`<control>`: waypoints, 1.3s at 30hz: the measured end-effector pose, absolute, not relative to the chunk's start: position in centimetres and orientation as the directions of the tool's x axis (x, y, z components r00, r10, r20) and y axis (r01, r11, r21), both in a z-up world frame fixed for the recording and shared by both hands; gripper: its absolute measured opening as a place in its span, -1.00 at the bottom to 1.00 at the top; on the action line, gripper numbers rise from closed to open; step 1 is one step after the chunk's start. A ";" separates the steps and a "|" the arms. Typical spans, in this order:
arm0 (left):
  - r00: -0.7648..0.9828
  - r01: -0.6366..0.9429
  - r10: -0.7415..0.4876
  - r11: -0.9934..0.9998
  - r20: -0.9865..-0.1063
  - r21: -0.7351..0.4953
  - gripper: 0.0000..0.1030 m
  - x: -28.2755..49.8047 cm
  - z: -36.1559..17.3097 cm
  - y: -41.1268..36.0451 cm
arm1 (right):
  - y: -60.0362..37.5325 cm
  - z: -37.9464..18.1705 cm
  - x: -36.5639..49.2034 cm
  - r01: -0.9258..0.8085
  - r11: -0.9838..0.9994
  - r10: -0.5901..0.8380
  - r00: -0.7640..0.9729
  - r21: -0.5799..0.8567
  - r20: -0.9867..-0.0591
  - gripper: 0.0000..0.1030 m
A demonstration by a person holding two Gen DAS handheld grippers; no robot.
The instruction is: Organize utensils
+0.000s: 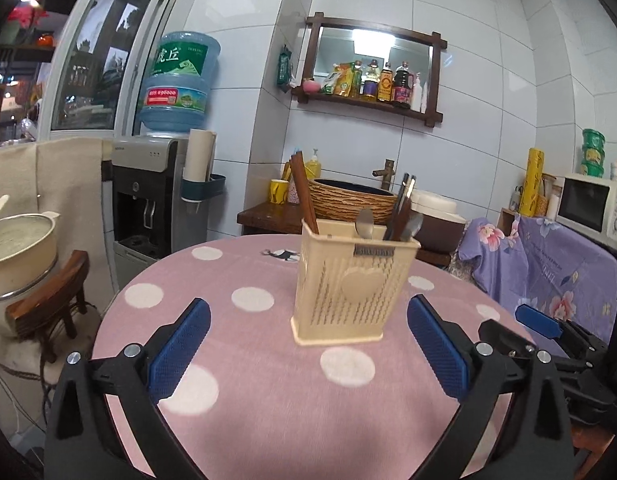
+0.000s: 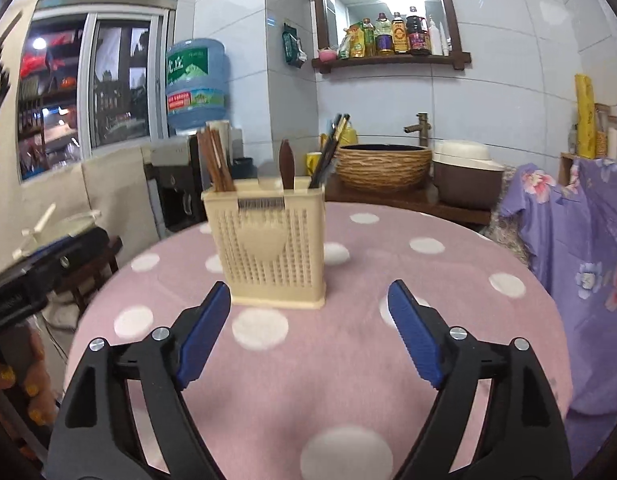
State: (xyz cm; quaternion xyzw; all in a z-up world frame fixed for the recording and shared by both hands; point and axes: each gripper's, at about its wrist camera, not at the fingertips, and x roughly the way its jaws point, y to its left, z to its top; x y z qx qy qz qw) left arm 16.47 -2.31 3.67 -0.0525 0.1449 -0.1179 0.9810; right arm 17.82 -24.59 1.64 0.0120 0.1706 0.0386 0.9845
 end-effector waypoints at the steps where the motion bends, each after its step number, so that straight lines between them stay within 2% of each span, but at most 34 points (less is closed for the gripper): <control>1: 0.932 0.210 -0.240 0.968 -0.273 -0.135 0.89 15.5 3.2 -2.2 | -24.3 1.0 16.7 -0.061 0.998 0.066 0.940 0.024 -0.333 0.57; 3: 0.933 0.204 -0.236 0.969 -0.270 -0.143 0.89 13.5 2.5 -1.9 | -23.5 -0.1 14.1 -0.055 0.998 0.050 0.943 -0.006 -0.329 0.57; 6: 0.942 0.176 -0.215 0.971 -0.257 -0.164 0.89 10.1 1.6 -1.6 | -22.6 -1.4 9.4 -0.061 0.998 0.056 0.948 -0.005 -0.313 0.74; 10: 0.954 0.182 -0.213 0.971 -0.213 -0.154 0.89 5.6 0.7 -1.7 | -21.8 -2.2 4.2 -0.056 0.998 0.054 0.958 -0.001 -0.283 0.86; 15: 0.945 0.218 -0.236 0.971 -0.229 -0.102 0.89 2.5 -0.2 -2.2 | -20.5 -2.5 -0.3 -0.090 0.994 0.073 0.964 -0.055 -0.257 0.89; 19: 0.954 0.186 -0.212 0.973 -0.210 -0.138 0.89 1.6 -0.3 -1.2 | -20.8 -2.4 -1.1 -0.073 0.997 0.061 0.962 -0.036 -0.265 0.89; 39: 0.964 0.163 -0.190 0.975 -0.187 -0.151 0.89 -0.1 -0.2 -1.3 | -21.1 -1.8 -1.6 -0.135 0.991 0.134 0.959 0.016 -0.251 0.89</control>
